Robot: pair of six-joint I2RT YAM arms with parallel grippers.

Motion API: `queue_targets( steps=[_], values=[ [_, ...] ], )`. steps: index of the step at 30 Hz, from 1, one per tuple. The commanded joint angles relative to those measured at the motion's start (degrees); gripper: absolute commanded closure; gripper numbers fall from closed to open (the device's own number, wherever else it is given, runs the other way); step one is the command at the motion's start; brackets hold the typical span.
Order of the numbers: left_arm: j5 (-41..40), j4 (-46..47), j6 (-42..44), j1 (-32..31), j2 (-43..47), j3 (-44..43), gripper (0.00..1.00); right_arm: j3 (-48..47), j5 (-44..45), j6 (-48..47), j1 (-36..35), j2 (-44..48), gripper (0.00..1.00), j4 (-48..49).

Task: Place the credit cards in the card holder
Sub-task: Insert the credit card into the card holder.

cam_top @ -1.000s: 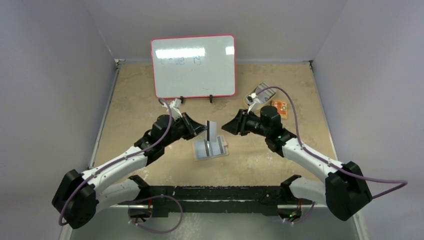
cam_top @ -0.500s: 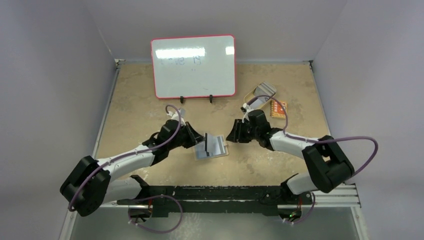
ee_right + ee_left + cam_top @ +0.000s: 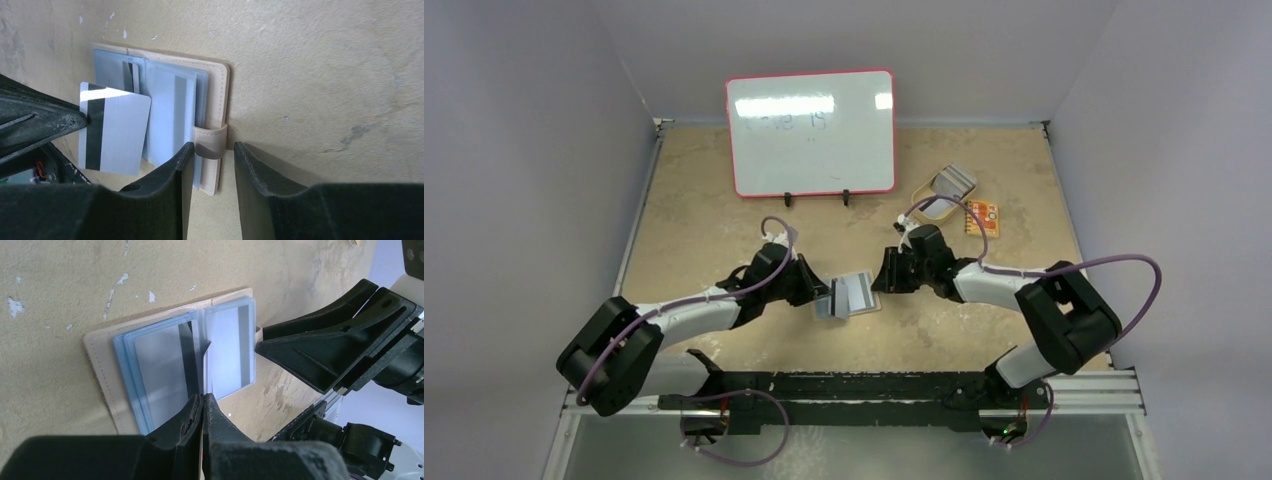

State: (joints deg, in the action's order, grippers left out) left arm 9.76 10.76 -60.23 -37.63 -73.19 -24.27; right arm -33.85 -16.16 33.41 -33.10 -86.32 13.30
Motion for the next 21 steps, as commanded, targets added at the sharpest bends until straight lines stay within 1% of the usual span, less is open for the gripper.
queue_targets(
  steps=[1,8,13,21],
  values=[
    [0.2,-0.81,1.33,0.79,-0.06,-0.39,1.0,0.1,-0.7,0.39,-1.49,-0.66,0.64,2.6],
    [-1.98,-3.35,1.0,1.08,-0.85,-0.34,1.0,0.36,-0.8,1.17,-2.58,-0.94,0.68,3.49],
    [-2.39,-2.14,0.76,1.07,-0.98,-0.24,1.0,0.68,-0.62,1.44,-2.84,-0.67,0.7,3.64],
    [-5.49,-2.24,-0.26,1.06,-1.2,-0.34,1.0,1.08,-0.71,1.78,-3.33,-0.6,0.71,4.1]
  ],
)
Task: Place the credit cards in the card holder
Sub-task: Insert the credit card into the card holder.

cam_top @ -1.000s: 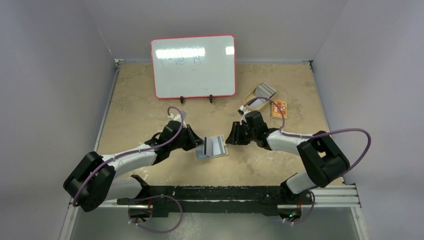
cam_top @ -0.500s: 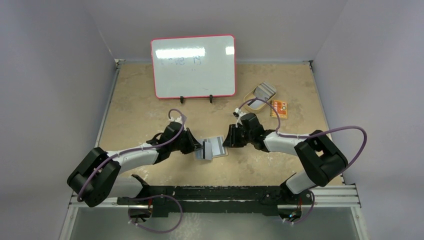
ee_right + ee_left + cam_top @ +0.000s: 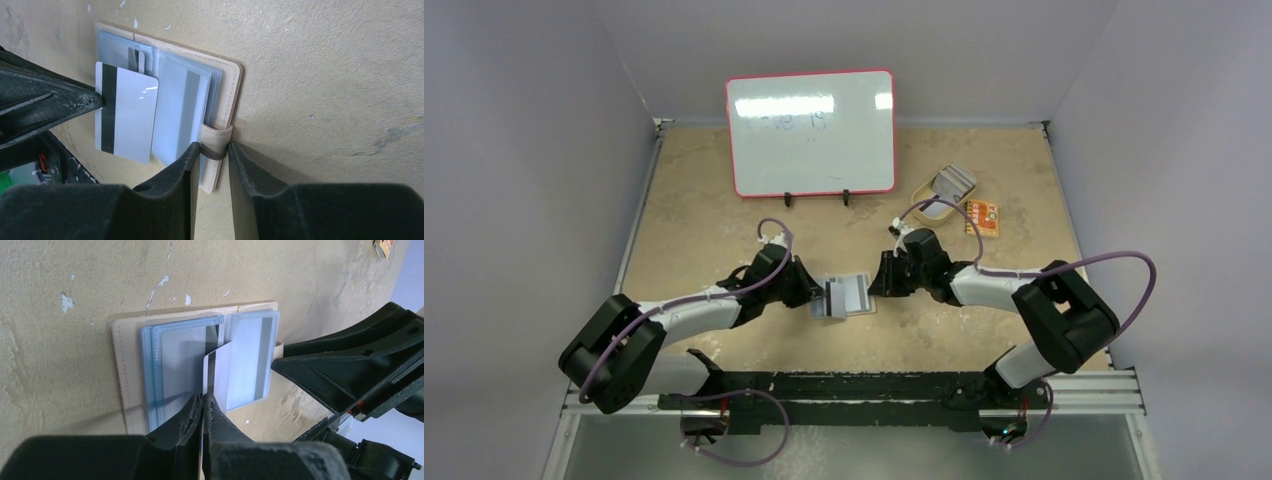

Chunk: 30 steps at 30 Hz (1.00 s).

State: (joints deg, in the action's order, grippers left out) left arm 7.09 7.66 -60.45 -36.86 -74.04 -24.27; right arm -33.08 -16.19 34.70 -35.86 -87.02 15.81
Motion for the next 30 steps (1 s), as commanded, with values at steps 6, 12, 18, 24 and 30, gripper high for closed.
queue_targets(
  steps=[6,12,18,24,30],
  values=[
    [-3.26,2.6,0.6,0.32,-2.42,-0.39,1.0,0.77,-0.62,0.6,-0.71,0.4,0.71,1.93],
    [-2.61,6.69,1.54,0.32,-4.26,-0.7,1.0,1.02,-0.76,0.72,-0.92,0.33,0.71,2.53],
    [-3.1,7.53,3.54,0.34,-5.32,-1.45,1.0,1.04,-0.69,0.74,-1.14,-0.05,0.71,3.54],
    [-6.21,6.72,3.95,0.32,-4.69,-1.06,1.0,1.41,-0.69,0.94,-1.23,-0.1,0.71,3.94],
    [-7.71,7.11,5.6,0.3,-3.72,-1.17,1.0,2.18,-1.29,1.11,-1.28,0.01,0.72,4.95]
  ],
)
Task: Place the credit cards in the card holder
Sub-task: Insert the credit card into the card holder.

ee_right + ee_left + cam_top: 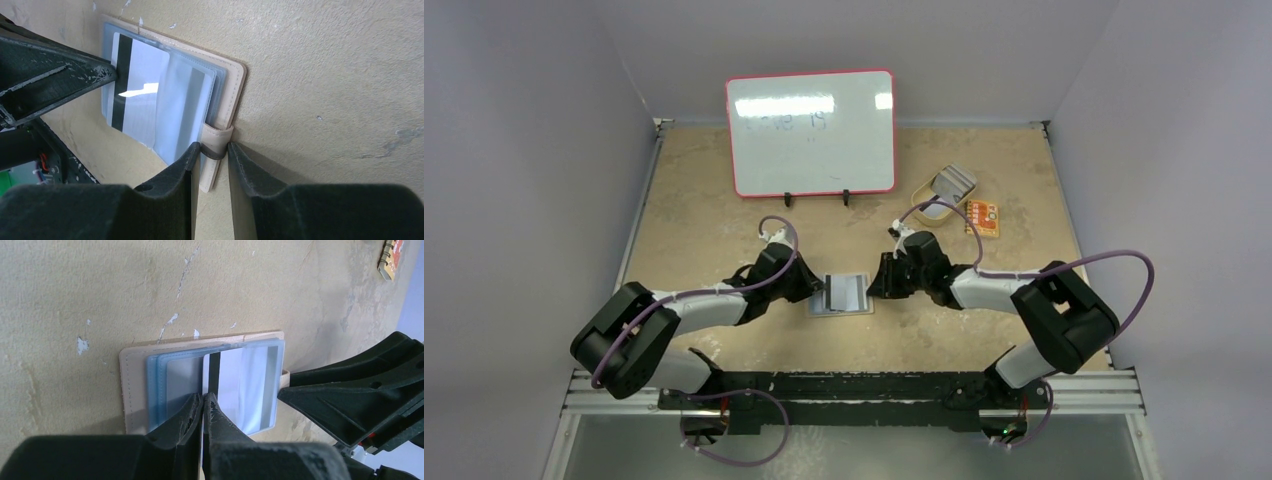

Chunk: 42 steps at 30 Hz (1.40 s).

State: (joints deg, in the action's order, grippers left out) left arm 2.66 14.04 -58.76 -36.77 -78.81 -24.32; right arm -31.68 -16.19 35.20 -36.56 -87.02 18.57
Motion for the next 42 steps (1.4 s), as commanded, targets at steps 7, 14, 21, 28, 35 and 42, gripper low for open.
queue_targets(
  steps=[7,14,21,28,35,42],
  values=[
    [-1.43,0.03,7.26,0.24,1.26,-2.14,1.0,1.26,-1.28,0.99,-0.62,0.7,0.72,2.35],
    [3.41,8.39,6.5,0.15,-1.13,0.5,1.0,1.02,-2.3,1.06,-0.62,-0.07,0.72,3.37],
    [4.55,14.68,5.23,0.12,-3.31,1.97,1.0,0.86,-1.96,1.57,-0.65,-0.79,0.71,3.47],
    [-0.38,11.91,8.36,-0.47,-1.4,0.72,1.0,0.72,-3.47,2.31,-0.62,-2.05,0.72,4.63],
    [-2.89,1.65,13.53,-0.47,3.01,-2.64,1.0,1.3,-3.59,1.69,-0.62,-0.89,0.72,5.07],
    [-1.5,-1.3,15.44,-0.49,2.53,-3.79,1.0,0.48,-3.12,1.68,-0.62,-1.93,0.72,4.8]
  ],
)
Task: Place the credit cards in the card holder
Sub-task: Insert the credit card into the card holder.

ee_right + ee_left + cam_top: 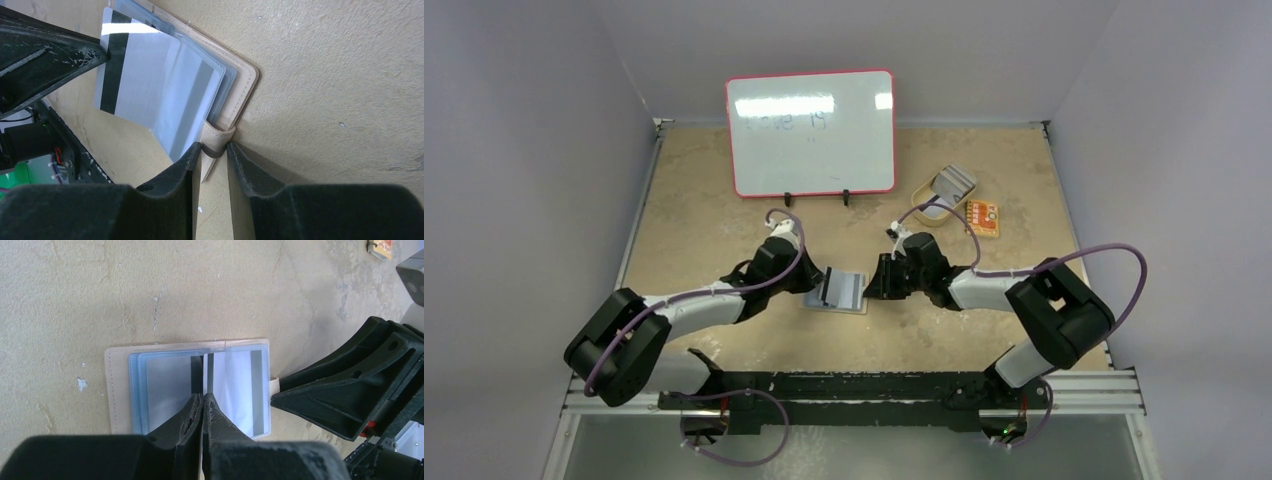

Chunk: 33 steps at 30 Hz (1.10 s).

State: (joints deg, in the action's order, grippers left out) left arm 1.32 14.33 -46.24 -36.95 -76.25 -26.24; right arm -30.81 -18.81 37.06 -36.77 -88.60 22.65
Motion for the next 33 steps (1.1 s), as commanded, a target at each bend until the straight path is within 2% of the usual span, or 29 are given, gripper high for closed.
queue_targets(
  steps=[1,10,23,28,33],
  values=[
    [0.1,-1.88,3.36,-0.28,-0.48,-2.04,1.0,-0.32,-0.4,-0.12,-0.4,-0.33,0.72,0.67],
    [-0.56,-9.95,8.37,-0.31,-2.6,-8.13,1.0,-0.55,-0.04,-0.62,-0.4,0.51,0.72,-0.24],
    [0.73,-4.78,7.08,-0.3,-4.97,-7.26,1.0,-0.66,0.35,-1.37,-0.41,1.08,0.72,-0.77],
    [-0.13,-4.35,2.86,-0.27,-4.03,-5.31,1.0,-0.53,0.82,-0.81,-0.4,1.06,0.72,-0.73],
    [0.3,5.05,-5.19,-0.32,-3.77,0.94,1.0,0.13,0.99,0.91,-0.45,0.84,0.72,0.89]
  ],
)
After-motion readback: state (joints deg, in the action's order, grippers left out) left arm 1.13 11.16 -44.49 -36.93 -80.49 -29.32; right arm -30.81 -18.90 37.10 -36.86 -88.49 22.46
